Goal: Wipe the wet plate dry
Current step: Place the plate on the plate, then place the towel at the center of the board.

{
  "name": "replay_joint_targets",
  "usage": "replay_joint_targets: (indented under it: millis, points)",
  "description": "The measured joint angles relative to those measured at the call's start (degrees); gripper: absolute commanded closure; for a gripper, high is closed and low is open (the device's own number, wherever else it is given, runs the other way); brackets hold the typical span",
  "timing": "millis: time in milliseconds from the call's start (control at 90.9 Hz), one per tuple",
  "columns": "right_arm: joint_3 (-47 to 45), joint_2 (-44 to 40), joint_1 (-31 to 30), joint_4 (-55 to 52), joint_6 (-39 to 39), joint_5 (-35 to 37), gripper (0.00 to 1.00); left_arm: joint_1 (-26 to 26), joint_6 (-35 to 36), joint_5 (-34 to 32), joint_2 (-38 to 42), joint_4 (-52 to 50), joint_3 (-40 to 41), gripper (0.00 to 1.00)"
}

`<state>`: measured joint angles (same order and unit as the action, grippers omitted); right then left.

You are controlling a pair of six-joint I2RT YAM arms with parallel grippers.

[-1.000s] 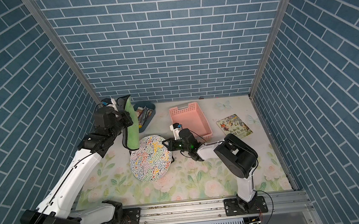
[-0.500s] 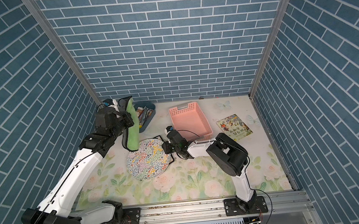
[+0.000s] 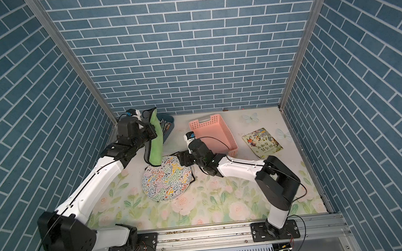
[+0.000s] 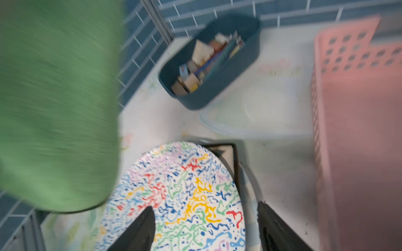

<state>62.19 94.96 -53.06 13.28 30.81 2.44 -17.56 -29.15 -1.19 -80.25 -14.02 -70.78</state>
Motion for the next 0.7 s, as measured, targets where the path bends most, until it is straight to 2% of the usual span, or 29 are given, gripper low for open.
replay_joint_targets:
  millis: [33,132,231,308,374,484,583,704]
  points:
    - [-0.8,-2.8,0.3,0.9,0.2,0.5,0.23,-0.7,0.0,0.2,-3.2,0.1,-1.9,0.98]
    - [-3.1,-8.9,2.4,2.8,0.8,1.7,0.23,-2.6,0.6,1.3,-14.1,0.3,-10.4,0.70]
    - [-5.9,-12.2,5.8,3.5,1.6,2.7,0.23,-3.7,1.0,1.3,-24.7,-0.7,-20.7,0.27]
    - [-7.9,-13.7,8.3,2.6,2.0,3.2,0.22,-3.9,1.6,1.0,-31.9,-3.3,-28.6,0.02]
    - [-9.2,-15.3,10.3,1.1,2.2,3.7,0.21,-4.0,1.9,0.3,-34.8,-4.2,-30.7,0.00]
    - [-11.9,-19.7,13.0,-0.1,2.3,4.0,0.19,-4.2,1.9,-1.8,-33.6,-6.4,-27.9,0.00]
    - [-13.7,-24.2,15.8,-0.9,2.3,4.1,0.18,-4.5,1.9,-3.7,-29.2,-7.5,-24.6,0.00]
    - [-15.4,-27.8,20.0,-1.9,2.0,4.5,0.15,-4.5,2.2,-5.7,-20.0,-6.6,-20.3,0.00]
